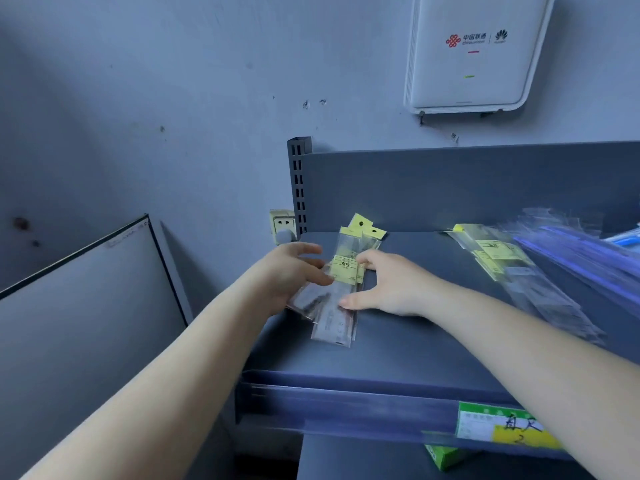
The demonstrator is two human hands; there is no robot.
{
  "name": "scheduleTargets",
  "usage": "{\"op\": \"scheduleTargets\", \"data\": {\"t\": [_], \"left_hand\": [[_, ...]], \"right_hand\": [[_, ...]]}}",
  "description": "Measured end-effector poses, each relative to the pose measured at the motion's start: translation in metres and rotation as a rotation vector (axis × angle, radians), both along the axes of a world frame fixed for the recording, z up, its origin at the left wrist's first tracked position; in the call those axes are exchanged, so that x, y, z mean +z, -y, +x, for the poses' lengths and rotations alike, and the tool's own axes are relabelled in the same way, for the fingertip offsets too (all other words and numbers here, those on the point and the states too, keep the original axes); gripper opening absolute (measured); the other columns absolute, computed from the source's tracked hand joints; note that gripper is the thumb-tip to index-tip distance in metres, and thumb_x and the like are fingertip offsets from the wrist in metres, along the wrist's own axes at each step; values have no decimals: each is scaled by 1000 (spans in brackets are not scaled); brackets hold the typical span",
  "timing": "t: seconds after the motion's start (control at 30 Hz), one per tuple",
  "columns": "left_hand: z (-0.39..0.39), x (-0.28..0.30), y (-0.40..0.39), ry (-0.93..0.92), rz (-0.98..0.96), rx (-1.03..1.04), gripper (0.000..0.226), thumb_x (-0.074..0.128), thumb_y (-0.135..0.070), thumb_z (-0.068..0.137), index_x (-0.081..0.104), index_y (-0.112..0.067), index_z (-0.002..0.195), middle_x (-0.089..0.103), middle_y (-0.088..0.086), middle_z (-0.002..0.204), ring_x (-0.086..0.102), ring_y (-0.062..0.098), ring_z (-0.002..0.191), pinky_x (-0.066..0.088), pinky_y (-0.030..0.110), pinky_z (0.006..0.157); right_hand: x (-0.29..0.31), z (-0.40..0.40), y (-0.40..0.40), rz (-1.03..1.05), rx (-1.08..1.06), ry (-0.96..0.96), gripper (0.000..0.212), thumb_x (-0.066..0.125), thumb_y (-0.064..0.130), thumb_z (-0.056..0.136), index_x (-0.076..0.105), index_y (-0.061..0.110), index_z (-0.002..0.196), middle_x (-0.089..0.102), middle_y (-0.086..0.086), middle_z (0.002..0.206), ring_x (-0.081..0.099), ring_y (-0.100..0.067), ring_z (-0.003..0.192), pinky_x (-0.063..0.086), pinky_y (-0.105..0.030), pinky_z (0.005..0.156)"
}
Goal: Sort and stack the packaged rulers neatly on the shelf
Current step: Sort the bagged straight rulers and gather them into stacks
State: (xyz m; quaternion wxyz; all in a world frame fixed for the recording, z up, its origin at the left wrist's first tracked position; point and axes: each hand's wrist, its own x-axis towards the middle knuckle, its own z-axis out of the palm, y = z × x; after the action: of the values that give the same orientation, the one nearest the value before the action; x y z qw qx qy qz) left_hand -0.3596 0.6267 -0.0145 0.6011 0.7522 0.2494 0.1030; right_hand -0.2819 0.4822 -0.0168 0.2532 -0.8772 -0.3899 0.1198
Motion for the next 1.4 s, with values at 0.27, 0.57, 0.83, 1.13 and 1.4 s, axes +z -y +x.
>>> {"op": "scheduleTargets", "data": {"t": [0.27, 0.57, 0.83, 1.13, 1.4], "left_hand": [[11, 13, 4, -116, -107, -59, 51, 66, 8, 77, 52, 1, 125, 60, 17, 120, 58, 29, 111, 48, 39, 92], [13, 12, 21, 107, -215, -96, 28, 48, 14, 88, 59, -10, 94, 70, 8, 83, 66, 16, 63, 54, 25, 58], [19, 38, 65, 400, -190, -93, 26, 57, 8, 85, 62, 1, 109, 68, 15, 97, 61, 22, 72, 46, 31, 67], [39, 24, 103, 510, -154, -103, 23, 61, 9, 81, 62, -2, 101, 71, 11, 92, 66, 21, 73, 54, 34, 69], [46, 14, 99, 421, -161, -89, 19, 62, 6, 82, 63, -8, 94, 69, 4, 83, 61, 15, 64, 41, 22, 53]], "right_hand": [[-9, 9, 2, 199, -34, -135, 84, 80, 33, 70, 37, 17, 140, 41, -1, 146, 38, -11, 134, 31, -24, 108], [2, 2, 9, 682, -18, -358, 104, 76, -5, 70, 16, 27, 148, 27, 6, 153, 58, -21, 115, 49, -39, 96], [31, 16, 43, 883, -66, -254, 60, 73, -2, 75, 48, 18, 126, 55, 2, 89, 65, -12, 79, 54, -29, 79], [30, 50, 123, 339, -239, 224, 40, 64, 39, 83, 55, 24, 119, 59, 6, 116, 53, -12, 110, 39, -24, 88], [4, 55, 124, -116, -224, 200, 53, 58, 26, 88, 37, 14, 135, 28, -3, 140, 42, -22, 120, 42, -29, 90]]}}
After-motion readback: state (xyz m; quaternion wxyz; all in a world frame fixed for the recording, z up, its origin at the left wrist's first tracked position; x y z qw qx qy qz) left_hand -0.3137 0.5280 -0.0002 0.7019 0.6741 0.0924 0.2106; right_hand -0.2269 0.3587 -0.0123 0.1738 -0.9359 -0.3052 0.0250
